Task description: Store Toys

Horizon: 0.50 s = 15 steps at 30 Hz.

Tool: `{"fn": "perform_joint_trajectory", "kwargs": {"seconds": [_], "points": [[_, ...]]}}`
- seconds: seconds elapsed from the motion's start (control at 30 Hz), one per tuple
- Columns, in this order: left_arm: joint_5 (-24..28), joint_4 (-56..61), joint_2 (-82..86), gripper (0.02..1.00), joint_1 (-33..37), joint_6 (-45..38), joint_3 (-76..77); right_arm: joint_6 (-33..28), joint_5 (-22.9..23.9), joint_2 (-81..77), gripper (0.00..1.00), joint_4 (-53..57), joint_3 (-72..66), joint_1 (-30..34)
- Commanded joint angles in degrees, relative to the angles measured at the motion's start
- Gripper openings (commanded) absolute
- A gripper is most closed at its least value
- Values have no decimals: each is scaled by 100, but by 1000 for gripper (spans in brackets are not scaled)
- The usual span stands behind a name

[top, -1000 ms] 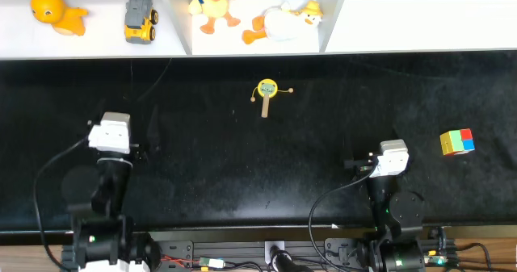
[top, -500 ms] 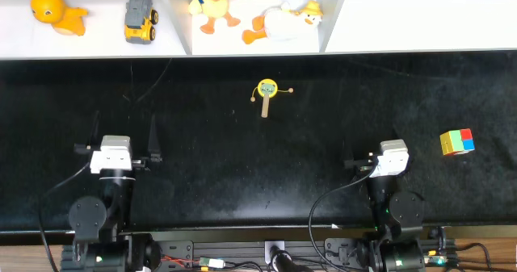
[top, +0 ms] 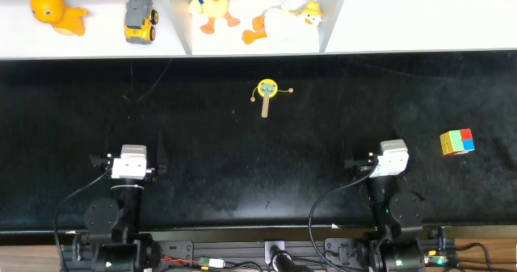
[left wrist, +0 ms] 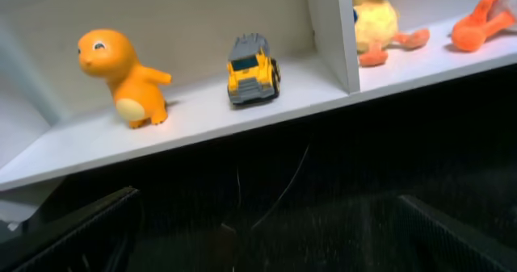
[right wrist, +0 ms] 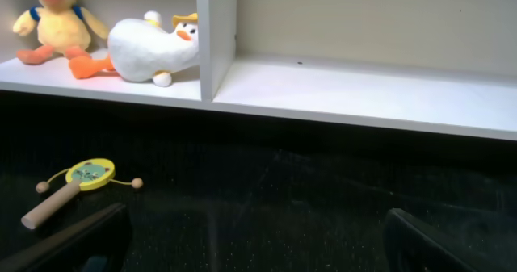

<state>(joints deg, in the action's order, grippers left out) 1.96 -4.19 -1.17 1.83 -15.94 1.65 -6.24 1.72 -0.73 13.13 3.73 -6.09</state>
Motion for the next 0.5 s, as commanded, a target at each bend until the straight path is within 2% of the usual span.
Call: {"fn": "perform_joint_trajectory", "kwargs": {"seconds": [0.03,0.5], "points": [[-216,-92,101,998,-72,-245,-122,0,-24,48,993,-11,13,-28],[-208,-68,101,998,-68,-15,-120,0,-24,48,996,-11,15,-26]]}}
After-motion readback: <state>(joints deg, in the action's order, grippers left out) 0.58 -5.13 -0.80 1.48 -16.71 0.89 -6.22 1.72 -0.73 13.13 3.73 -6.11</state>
